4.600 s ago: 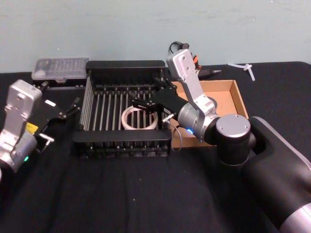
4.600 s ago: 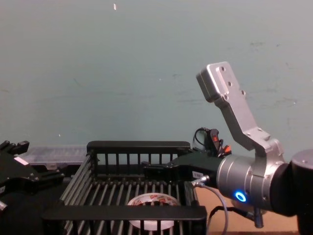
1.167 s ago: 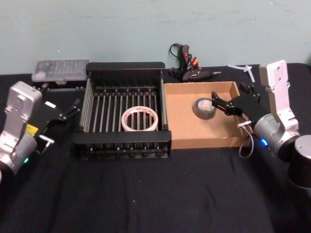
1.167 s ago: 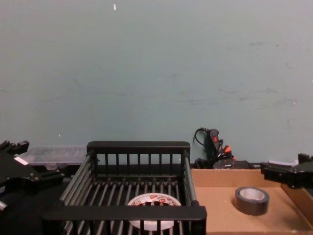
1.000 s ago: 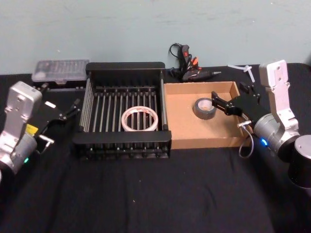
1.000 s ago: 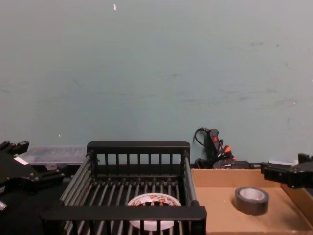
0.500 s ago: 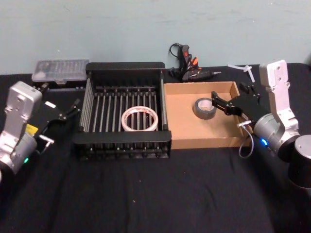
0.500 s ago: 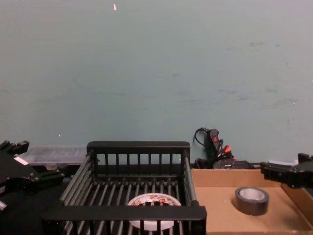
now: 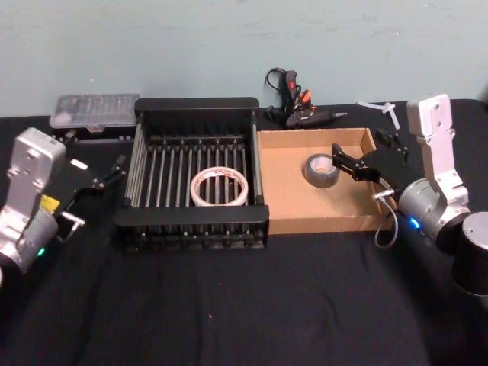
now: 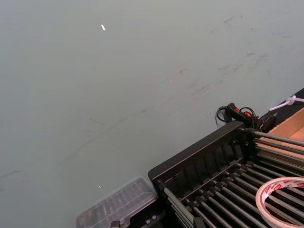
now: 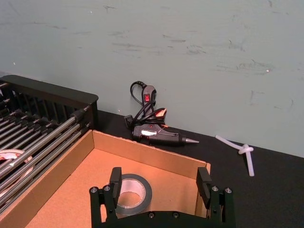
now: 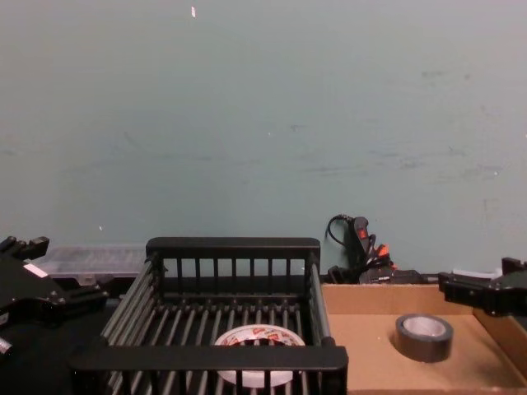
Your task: Pick up the white tape and place it into the black box , Pick up the silver tape and place it into the brown box.
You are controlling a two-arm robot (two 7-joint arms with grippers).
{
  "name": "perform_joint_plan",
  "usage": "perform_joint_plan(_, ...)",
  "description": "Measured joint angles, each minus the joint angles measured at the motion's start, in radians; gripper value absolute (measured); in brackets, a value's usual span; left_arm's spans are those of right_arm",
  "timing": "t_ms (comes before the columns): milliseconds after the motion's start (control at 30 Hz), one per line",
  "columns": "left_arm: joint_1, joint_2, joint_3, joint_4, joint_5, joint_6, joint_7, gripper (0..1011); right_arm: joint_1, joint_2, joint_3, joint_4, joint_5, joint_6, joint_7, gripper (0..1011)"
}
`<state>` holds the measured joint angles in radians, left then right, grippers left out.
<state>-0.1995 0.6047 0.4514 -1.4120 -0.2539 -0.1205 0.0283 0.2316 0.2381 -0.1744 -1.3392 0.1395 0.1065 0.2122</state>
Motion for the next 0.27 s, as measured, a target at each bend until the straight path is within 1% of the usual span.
perform_joint_plan(267,0.0,0.0,0.0,0.0,0.0,0.0,0.0,1001,0.0,0.0,0.0,0.0,0.0,0.0,0.0,1003)
